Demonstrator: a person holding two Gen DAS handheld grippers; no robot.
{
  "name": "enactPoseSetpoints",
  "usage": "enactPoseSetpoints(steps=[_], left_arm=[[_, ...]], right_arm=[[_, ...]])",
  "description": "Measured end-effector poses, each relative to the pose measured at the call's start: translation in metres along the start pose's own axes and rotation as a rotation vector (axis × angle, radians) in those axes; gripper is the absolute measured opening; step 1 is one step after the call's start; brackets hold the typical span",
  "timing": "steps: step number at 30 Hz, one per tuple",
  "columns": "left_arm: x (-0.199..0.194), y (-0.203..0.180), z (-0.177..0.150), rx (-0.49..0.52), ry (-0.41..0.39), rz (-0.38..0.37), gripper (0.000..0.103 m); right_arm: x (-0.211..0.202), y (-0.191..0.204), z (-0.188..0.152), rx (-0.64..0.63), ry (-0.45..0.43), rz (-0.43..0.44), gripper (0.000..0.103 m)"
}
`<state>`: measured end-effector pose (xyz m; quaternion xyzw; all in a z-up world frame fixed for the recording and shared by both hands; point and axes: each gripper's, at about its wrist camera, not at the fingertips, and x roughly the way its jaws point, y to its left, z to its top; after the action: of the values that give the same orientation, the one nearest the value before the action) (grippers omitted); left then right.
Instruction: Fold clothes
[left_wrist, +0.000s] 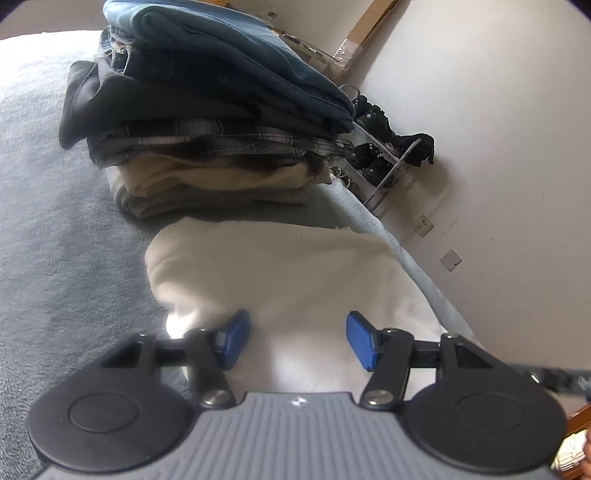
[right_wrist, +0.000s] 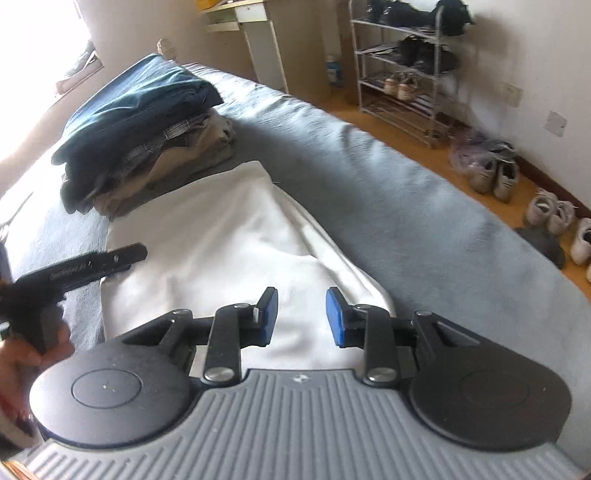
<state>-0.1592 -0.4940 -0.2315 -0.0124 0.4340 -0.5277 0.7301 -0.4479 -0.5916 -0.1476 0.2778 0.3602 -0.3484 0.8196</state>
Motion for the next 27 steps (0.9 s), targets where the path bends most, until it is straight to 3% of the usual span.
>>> enactPoseSetpoints(steps=[6, 16, 20, 27], left_arm=[[0.001, -0.001, -0.003, 0.011, 0.005, 0.0, 0.059], [-0.003, 0.011, -0.009, -0.009, 0.006, -0.022, 0.059], [-0.002, 0.012, -0.01, -0.014, 0.004, -0.025, 0.059], [-0.003, 0.012, -0.013, -0.005, -0.004, -0.022, 0.059]], right_arm=[[0.049, 0.0, 0.034, 0.017, 0.063, 0.038, 0.028], [0.082, 0.015, 0.047, -0.081, 0.145, 0.005, 0.027], [0.086, 0.024, 0.047, -0.142, 0.143, -0.01, 0.003], [0.085, 0.037, 0.045, -0.266, 0.046, -0.106, 0.0]])
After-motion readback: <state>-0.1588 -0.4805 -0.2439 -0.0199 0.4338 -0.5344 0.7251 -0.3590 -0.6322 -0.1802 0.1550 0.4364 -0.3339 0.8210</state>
